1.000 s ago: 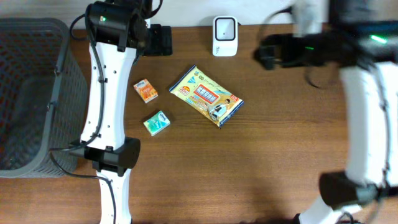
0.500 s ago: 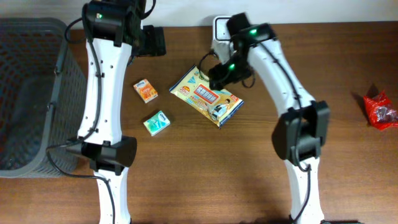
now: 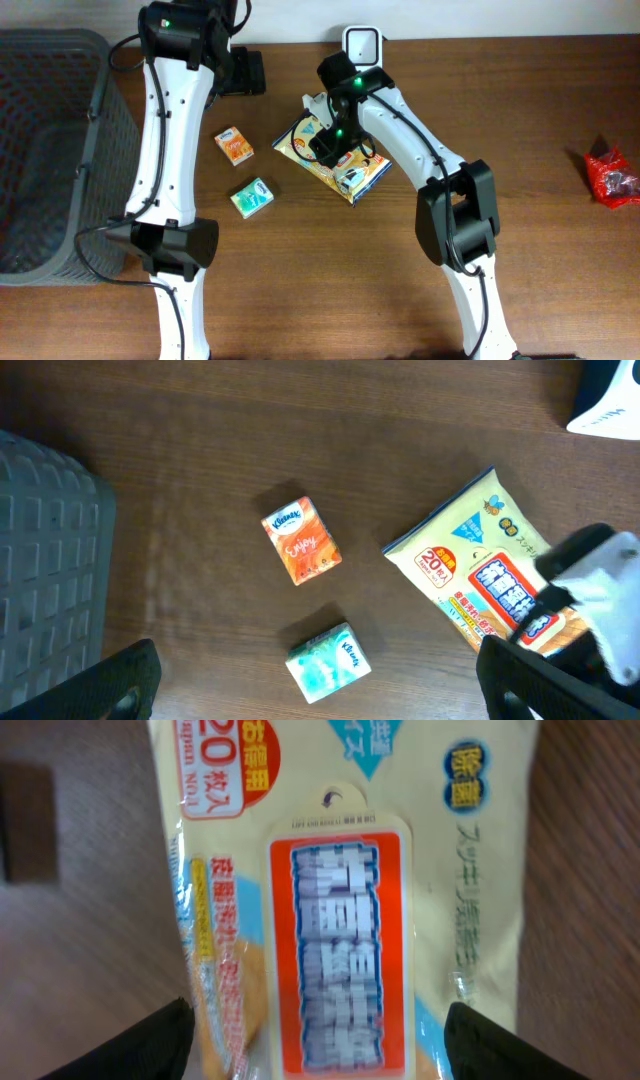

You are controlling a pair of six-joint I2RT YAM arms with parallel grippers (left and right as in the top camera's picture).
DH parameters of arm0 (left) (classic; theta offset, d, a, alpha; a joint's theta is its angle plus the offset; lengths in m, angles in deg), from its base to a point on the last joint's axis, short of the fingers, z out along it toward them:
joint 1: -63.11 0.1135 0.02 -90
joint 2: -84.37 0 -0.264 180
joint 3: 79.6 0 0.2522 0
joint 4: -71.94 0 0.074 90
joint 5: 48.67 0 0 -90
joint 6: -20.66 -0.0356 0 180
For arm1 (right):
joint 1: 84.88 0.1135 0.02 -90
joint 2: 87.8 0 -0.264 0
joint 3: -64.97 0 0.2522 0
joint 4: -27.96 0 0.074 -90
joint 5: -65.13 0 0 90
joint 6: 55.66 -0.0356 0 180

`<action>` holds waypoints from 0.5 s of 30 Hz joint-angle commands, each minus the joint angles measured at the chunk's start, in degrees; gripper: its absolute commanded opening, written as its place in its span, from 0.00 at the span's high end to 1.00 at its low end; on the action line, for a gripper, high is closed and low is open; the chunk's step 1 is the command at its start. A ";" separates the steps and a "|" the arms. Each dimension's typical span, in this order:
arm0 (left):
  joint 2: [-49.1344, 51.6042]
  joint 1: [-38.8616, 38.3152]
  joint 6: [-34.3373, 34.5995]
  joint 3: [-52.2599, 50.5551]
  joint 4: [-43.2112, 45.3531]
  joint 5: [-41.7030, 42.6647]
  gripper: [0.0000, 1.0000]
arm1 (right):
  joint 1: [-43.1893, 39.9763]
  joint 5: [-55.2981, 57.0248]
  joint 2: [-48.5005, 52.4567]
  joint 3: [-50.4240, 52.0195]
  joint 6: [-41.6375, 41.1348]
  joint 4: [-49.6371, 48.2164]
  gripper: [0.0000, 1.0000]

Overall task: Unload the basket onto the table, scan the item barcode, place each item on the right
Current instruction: 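Lower the right gripper onto the wet-wipes pack and grasp it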

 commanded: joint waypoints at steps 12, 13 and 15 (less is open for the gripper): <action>0.35 0.48 0.74 -0.26 0.00 -0.61 0.01 | 0.85 0.68 0.63 11.32 1.66 -8.20 0.30; 0.35 0.48 0.74 -0.26 0.00 -0.61 0.01 | 0.85 1.03 0.68 11.89 1.64 -8.57 0.37; 0.35 0.48 0.74 -0.26 -0.11 -0.59 0.01 | 0.83 1.16 0.68 11.98 0.98 -8.52 0.52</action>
